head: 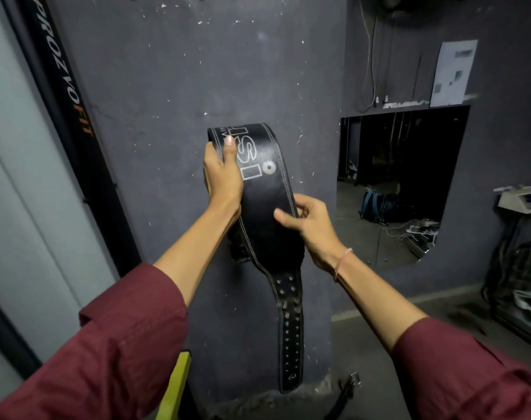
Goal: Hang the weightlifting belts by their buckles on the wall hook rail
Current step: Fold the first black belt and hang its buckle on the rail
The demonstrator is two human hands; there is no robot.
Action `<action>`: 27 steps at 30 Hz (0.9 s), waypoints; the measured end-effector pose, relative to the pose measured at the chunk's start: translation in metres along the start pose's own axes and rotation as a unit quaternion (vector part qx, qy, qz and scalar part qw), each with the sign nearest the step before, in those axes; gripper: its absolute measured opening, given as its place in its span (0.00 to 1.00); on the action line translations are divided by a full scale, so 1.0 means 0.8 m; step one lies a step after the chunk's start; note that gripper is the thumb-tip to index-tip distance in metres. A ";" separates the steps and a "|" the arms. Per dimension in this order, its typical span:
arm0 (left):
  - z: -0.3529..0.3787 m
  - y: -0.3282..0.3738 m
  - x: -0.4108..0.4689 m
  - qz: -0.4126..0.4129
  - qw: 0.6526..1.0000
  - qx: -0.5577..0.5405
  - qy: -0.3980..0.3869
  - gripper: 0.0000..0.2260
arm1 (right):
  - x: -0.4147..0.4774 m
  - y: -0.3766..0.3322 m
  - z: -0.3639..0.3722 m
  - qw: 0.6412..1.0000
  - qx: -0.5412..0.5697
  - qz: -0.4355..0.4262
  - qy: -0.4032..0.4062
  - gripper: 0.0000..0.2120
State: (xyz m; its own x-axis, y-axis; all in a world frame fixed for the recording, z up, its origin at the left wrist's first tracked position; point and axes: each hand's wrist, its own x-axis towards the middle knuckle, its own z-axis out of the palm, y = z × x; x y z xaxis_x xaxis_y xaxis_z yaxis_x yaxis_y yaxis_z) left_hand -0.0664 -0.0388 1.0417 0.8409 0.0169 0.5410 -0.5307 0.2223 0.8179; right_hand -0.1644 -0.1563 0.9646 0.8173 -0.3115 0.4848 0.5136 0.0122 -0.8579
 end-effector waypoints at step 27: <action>-0.026 -0.008 -0.003 -0.162 0.984 -0.012 -0.078 0.21 | 0.035 -0.047 0.057 0.998 0.040 -0.005 0.049 0.18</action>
State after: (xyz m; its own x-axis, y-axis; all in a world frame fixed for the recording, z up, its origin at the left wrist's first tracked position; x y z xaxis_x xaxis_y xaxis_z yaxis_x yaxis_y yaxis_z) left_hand -0.0631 -0.0202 1.0311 0.9379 -0.2089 0.2770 -0.2326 0.2140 0.9487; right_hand -0.1490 -0.1220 1.0179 0.7850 -0.4031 0.4704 0.5431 0.0828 -0.8356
